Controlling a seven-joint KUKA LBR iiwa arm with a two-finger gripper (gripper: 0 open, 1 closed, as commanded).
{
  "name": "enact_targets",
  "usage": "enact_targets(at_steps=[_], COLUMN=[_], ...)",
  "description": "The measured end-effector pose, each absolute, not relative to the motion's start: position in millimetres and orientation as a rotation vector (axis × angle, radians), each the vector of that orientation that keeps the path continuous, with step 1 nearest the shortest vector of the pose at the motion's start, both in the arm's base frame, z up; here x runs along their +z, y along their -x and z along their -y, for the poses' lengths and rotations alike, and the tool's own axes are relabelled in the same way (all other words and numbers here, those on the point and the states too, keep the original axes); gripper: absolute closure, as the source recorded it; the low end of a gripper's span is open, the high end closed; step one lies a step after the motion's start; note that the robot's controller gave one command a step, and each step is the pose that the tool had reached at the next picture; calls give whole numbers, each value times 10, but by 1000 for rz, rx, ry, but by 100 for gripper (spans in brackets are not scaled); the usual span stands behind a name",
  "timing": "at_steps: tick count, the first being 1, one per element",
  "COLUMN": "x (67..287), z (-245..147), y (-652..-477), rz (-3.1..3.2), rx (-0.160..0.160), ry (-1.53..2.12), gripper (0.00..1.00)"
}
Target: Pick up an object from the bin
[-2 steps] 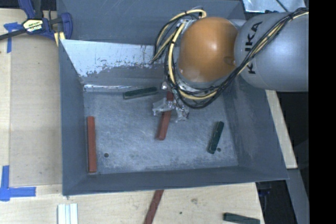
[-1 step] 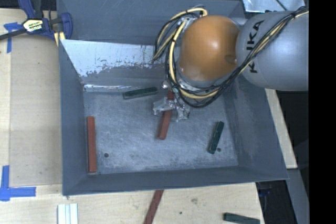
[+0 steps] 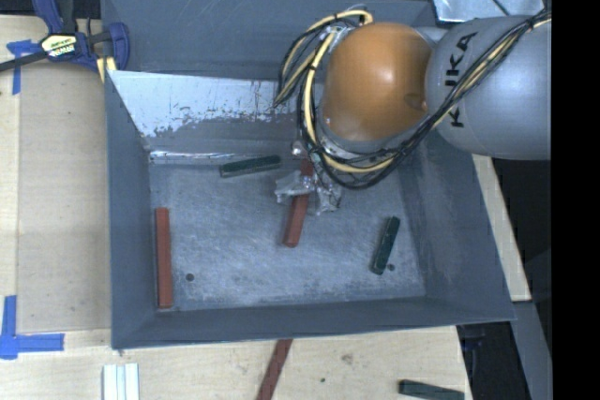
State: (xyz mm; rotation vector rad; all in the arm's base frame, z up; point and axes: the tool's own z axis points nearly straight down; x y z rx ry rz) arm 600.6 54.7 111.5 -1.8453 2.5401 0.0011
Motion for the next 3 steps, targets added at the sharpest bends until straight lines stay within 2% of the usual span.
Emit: enact_targets(at_steps=[3], x=[1622], z=[-548], y=[-6016], rz=[-2539], rx=[-2], ry=[1842], gripper=[100])
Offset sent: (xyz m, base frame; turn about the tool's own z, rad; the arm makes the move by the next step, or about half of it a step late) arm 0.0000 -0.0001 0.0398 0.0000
